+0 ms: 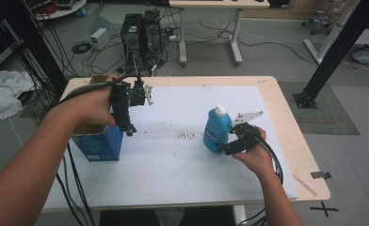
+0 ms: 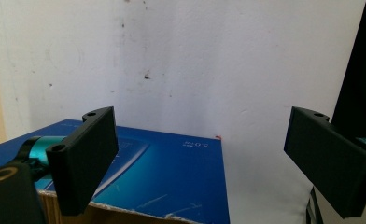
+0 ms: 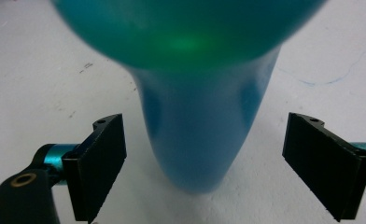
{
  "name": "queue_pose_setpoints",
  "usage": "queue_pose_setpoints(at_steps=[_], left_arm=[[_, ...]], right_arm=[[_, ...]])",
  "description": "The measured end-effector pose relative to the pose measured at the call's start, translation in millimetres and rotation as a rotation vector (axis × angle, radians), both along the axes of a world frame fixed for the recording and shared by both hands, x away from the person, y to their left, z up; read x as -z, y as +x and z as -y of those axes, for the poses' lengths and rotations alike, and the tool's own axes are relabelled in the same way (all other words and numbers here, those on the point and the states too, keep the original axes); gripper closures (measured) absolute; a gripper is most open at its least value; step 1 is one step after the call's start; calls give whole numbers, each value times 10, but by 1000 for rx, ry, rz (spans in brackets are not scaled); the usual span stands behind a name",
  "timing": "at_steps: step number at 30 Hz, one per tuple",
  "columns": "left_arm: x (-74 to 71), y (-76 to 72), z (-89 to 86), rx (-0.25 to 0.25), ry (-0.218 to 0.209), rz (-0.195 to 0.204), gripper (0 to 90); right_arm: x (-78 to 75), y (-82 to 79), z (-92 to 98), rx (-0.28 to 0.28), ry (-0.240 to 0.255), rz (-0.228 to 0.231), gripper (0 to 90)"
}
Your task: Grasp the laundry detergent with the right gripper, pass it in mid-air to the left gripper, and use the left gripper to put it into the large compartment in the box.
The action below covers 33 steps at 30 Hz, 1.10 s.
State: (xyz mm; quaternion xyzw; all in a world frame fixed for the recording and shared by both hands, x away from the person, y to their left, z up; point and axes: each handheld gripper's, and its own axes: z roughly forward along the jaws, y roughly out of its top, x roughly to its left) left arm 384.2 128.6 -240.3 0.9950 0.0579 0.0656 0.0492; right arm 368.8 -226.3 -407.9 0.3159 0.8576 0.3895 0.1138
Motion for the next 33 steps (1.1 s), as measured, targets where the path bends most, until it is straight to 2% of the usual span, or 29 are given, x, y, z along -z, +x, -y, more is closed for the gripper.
queue_pose_setpoints(at_steps=[2, 9, 12, 24, 27, 33], left_arm=[[1, 0, -12, -5, 0, -1, 98], [21, 6, -27, -8, 7, -3, 98], [27, 7, -28, -9, 6, -4, 98], [44, 28, -54, -11, 7, -4, 98], [55, 31, -61, -16, 2, -5, 98], [75, 42, -70, -20, 3, -7, 98]], right_arm=[[13, 5, -15, 0, 3, 2, 125], [71, 4, -113, 11, 25, 66, 125], [79, 9, -124, 16, 33, 68, 125], [118, -8, -183, 49, 92, 131, 131], [125, -23, -182, 57, 101, 154, 192], [129, -34, -171, 81, 119, 180, 247]])
